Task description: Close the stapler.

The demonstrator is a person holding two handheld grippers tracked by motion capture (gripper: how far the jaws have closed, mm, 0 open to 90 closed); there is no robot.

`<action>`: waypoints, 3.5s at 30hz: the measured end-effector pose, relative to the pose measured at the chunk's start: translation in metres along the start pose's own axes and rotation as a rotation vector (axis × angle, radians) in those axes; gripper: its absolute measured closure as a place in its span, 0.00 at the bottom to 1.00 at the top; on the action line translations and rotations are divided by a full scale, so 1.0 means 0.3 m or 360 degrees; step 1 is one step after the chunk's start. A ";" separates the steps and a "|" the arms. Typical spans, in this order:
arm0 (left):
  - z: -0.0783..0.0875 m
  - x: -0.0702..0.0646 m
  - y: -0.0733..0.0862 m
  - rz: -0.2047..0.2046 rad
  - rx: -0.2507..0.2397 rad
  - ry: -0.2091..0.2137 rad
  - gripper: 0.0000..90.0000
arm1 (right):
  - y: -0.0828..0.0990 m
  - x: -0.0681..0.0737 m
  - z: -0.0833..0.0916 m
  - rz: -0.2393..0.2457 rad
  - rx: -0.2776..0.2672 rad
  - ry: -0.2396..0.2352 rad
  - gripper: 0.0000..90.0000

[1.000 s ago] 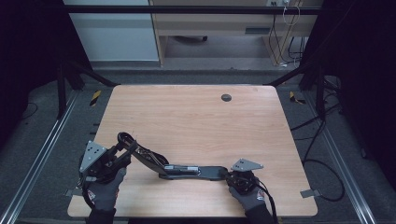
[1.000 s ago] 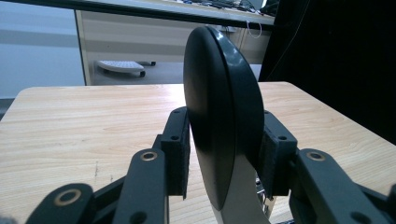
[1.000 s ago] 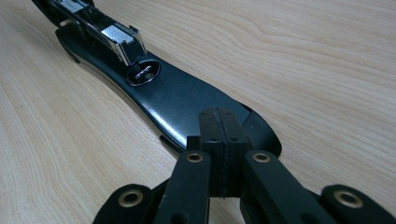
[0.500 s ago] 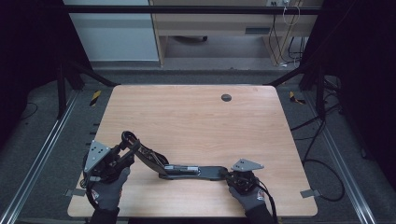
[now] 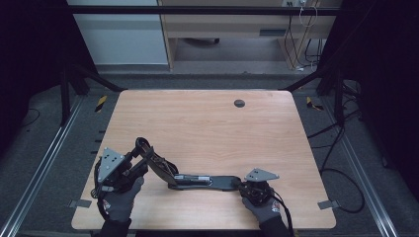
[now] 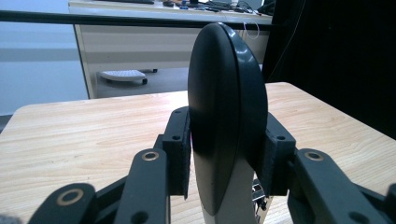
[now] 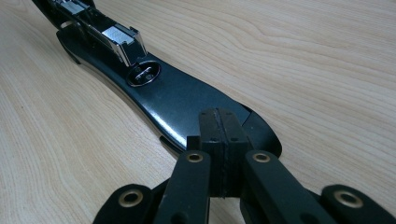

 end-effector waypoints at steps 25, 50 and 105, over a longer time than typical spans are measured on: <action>-0.026 -0.080 -0.016 -0.0108 -0.0023 -0.0057 0.68 | 0.001 0.002 -0.001 -0.0001 -0.0006 0.0002 1.00; -0.044 -0.149 -0.022 -0.0248 -0.0027 -0.0118 0.68 | 0.002 0.002 -0.001 0.0000 -0.0006 0.0002 1.00; -0.114 -0.312 -0.015 -0.0617 -0.0009 -0.0171 0.68 | 0.004 0.006 -0.003 -0.0001 -0.0020 -0.0005 1.00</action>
Point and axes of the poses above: each handheld gripper's, and its own axes: z roughly backward along the jaws, y roughly out of its underside, x roughly to its left, the point moved 3 cm from there along -z, roughly forward along the jaws, and after that the axes turned 3 degrees about -z, right-handed, at the moved point
